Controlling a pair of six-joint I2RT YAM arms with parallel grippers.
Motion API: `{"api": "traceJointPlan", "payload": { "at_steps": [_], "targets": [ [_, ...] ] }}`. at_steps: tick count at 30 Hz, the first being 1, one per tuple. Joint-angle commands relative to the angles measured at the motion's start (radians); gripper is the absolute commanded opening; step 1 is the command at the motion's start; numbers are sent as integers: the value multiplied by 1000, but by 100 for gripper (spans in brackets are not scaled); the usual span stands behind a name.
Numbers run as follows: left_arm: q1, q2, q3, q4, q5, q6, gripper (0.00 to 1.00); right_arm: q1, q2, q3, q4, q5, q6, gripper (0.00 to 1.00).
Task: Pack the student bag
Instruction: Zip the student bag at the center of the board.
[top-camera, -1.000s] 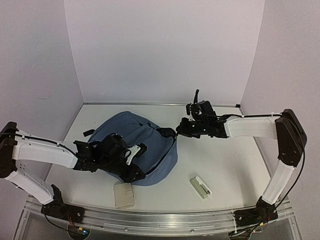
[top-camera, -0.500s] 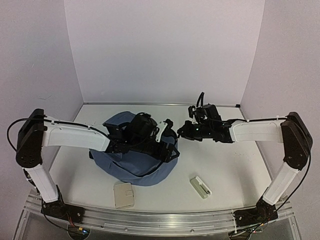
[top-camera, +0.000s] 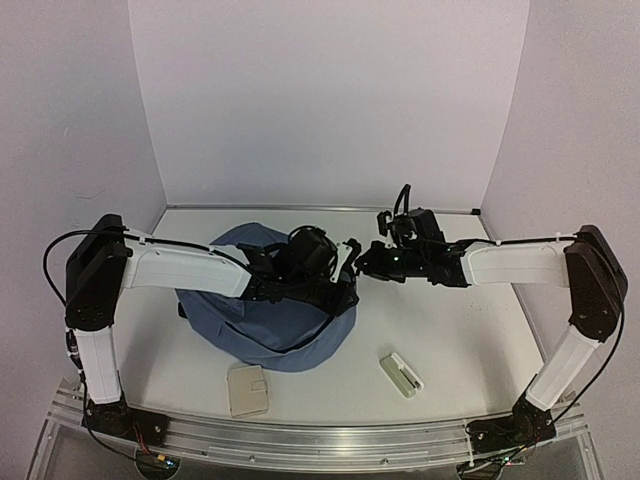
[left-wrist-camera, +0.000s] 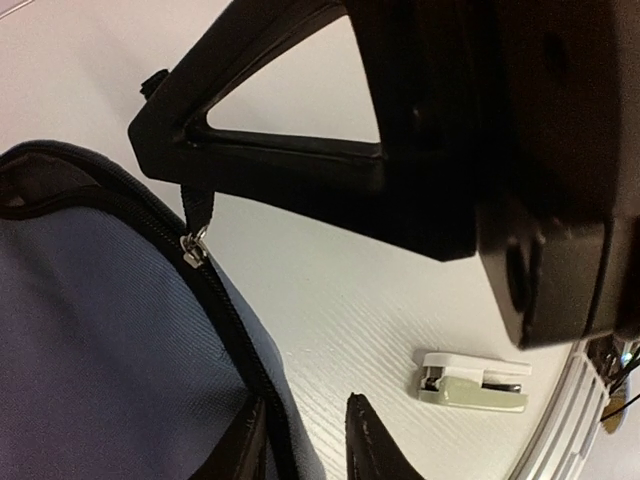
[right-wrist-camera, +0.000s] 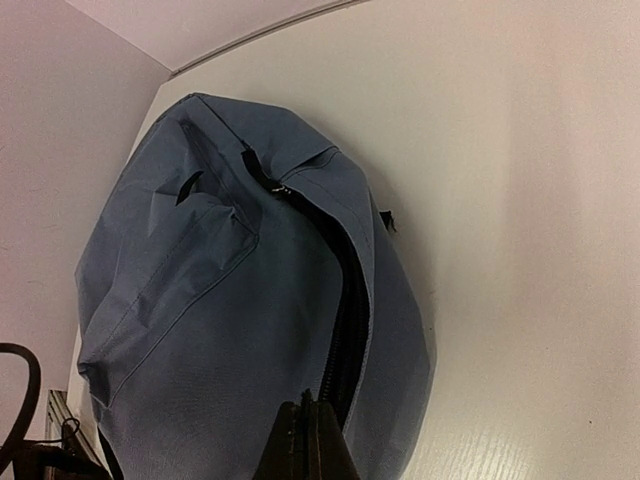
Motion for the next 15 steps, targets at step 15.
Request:
{"api": "traceJointPlan", "payload": {
  "at_steps": [15],
  "targets": [
    [-4,-54,-99,83,133,32,0,0,-36,16,47,7,7,0]
  ]
}}
